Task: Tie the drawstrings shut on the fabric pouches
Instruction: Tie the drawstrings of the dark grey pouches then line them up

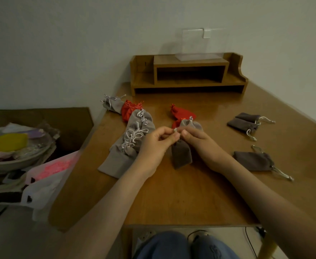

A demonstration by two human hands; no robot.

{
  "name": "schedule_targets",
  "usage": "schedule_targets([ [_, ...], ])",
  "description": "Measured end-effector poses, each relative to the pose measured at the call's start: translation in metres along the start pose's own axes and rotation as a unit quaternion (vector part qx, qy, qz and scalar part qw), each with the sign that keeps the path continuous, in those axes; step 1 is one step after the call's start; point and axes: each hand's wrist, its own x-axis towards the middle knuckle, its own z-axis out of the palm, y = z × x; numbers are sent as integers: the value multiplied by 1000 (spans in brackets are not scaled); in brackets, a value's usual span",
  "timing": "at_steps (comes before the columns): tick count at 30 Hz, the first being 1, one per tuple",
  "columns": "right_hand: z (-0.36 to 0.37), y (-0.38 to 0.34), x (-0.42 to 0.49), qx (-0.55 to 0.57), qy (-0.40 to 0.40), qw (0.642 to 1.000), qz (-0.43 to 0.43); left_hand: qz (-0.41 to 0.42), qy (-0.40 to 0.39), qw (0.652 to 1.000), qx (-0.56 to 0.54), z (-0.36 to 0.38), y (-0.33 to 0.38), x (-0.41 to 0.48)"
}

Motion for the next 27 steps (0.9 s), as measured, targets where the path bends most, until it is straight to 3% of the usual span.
schedule_targets([
  [2, 0, -1, 0, -22, -25, 999, 27, 7, 13, 1000, -9, 0, 2, -1],
  [10, 3, -1, 1, -139, 15, 989, 50, -71, -6, 982, -172, -1, 10, -3],
  [19, -2, -3, 3, 54, 66, 994, 68, -38, 16, 998, 45, 0, -2, 0],
  [23, -2, -6, 6, 68, 106, 986, 109, -11, 26, 994, 103, -1, -4, 1],
  [27, -8, -10, 2, 66, 70, 986, 137, -5, 60, 988, 141, -1, -7, 2],
])
